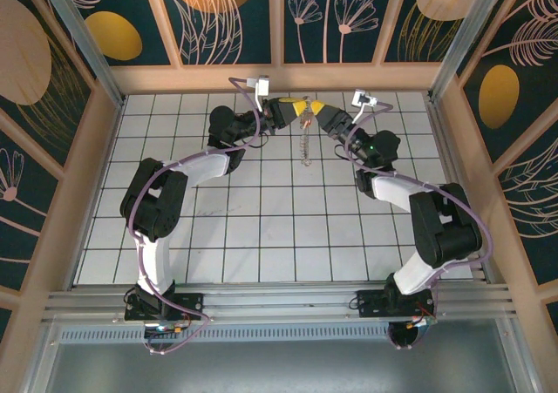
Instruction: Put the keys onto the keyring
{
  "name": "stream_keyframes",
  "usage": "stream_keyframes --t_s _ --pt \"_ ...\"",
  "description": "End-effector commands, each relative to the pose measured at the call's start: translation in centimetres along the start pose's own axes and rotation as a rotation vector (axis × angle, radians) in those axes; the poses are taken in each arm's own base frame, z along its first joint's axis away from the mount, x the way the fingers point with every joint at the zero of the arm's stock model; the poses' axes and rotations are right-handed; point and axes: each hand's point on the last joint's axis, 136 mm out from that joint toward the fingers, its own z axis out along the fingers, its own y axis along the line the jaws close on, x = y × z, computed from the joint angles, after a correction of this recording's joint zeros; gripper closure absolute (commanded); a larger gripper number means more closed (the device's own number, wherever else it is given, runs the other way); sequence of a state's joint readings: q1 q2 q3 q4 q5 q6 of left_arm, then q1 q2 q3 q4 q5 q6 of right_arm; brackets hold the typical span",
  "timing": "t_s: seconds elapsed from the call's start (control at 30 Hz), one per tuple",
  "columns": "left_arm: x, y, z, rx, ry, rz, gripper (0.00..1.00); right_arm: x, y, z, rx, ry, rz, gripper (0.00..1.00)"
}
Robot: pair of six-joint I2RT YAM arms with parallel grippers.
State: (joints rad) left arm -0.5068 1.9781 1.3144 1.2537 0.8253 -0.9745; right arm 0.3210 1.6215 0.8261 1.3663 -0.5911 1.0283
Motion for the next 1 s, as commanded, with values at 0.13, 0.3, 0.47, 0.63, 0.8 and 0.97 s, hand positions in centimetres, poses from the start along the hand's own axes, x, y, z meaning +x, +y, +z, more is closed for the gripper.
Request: stream_keyframes --t_s 0.13,0.3,0.47,0.63,0.8,0.97 --pt "-1.2 -1.5 0.0 0.041 -0.039 0.050 1.00 -0.8 2.2 1.0 -0.081 -0.020 -0.046 0.65" --pt "-1.2 -1.5 0.0 0.042 -0.037 0.050 1.00 -0.7 2.4 1.2 -0.088 -0.010 -0.049 0.78" --pt "-1.3 -1.4 0.0 0.040 -0.040 0.049 1.00 -0.2 2.6 1.4 -0.098 0.011 -0.054 0.84" --pt "-1.2 -1.4 0.0 0.040 -0.039 0.050 1.00 0.2 2.6 1.5 -0.102 0.028 -0.056 1.00" --pt "-1.3 -1.6 0.0 0.047 -0.034 0.054 1.00 -0.1 2.5 1.4 -0.091 0.039 -0.080 1.00" --pt "-1.4 -1.7 0.2 0.024 -0.002 0.074 0.82 -0.7 2.1 1.7 -0.079 0.102 -0.122 1.00"
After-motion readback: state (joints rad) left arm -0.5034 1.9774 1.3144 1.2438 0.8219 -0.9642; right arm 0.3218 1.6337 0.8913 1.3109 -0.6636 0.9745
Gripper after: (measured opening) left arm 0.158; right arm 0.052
